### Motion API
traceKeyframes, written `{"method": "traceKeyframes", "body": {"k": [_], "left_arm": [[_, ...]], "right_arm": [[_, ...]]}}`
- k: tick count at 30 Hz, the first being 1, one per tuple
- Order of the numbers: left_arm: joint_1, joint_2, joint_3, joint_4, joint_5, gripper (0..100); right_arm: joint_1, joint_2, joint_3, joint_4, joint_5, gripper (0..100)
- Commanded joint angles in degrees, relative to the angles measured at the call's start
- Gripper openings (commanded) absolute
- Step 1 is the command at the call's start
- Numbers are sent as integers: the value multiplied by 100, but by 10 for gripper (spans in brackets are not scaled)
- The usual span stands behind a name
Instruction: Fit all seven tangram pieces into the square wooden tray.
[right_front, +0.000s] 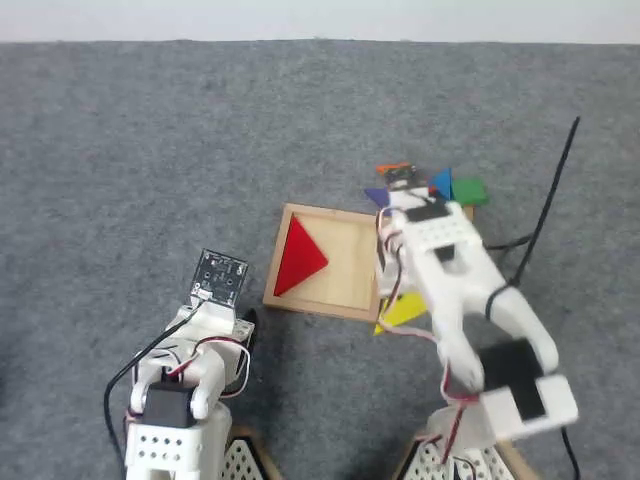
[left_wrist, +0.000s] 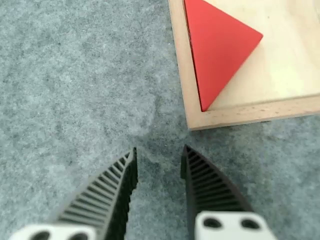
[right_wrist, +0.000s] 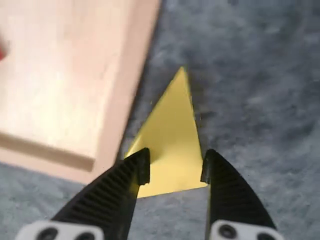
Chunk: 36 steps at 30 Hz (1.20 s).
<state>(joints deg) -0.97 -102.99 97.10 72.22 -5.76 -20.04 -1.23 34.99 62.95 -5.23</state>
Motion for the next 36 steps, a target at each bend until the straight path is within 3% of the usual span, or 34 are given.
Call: {"method": "traceKeyframes", "body": {"k": [1, 10, 17, 23, 29, 36], "left_arm": [[-26, -114, -57, 18, 44, 137], [-26, -114, -57, 18, 44, 137], [-26, -114, -57, 18, 44, 137], [-26, -114, -57, 18, 44, 137], [-26, -114, -57, 18, 44, 137], [-26, -114, -57, 18, 44, 137]], "right_arm": [[-312, -866, 466, -418, 158, 173], [-470, -549, 721, -725, 158, 170], [1174, 699, 0, -259, 211, 169], [1807, 637, -176, -277, 492, 169], [1982, -796, 193, -101, 466, 150], [1859, -4163, 1899, 22, 774, 140]]}}
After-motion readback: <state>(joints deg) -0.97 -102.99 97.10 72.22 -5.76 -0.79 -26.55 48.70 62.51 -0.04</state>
